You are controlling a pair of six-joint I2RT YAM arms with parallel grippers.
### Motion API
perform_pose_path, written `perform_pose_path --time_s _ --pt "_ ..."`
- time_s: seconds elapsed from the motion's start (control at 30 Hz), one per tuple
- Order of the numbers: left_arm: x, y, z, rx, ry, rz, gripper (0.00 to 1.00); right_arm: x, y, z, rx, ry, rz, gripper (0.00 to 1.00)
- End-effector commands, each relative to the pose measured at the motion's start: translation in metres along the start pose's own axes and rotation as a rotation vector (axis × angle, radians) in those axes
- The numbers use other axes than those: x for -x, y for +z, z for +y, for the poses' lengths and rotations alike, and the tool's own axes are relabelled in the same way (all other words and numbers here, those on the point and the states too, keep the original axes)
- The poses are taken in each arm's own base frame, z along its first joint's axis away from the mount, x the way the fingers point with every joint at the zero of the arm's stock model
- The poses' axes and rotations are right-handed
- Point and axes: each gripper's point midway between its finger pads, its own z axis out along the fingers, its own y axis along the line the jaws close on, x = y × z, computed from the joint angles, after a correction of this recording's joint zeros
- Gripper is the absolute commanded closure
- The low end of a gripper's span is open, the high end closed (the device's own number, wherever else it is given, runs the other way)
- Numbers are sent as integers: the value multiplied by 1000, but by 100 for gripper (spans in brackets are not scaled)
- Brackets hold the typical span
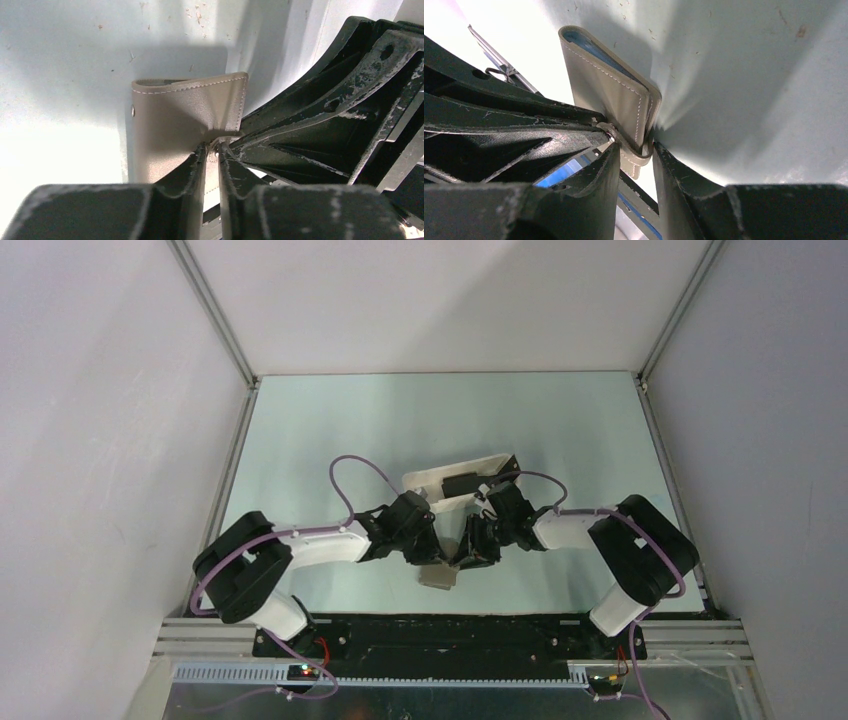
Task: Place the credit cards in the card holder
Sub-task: Close the card holder at the center of the board.
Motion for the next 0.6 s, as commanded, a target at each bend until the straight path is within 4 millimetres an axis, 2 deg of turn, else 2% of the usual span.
perform_pose_path --time_s 0.0,0.07,0.13,0.4,0.57 --pt "3 4 7 12 19 -15 84 -17 8 -63 -238 34 21 64" --pt "4 2 6 9 25 -21 98 -17 8 -63 -237 34 21 64" --pt "6 0 3 1 30 -28 100 -16 7 -61 -233 32 19 64" --pt "14 -7 -7 -11 78 -50 100 -11 -2 -48 -201 23 -11 59" --pt "14 -7 -7 -9 98 -51 100 -8 -6 -40 -176 28 -25 51"
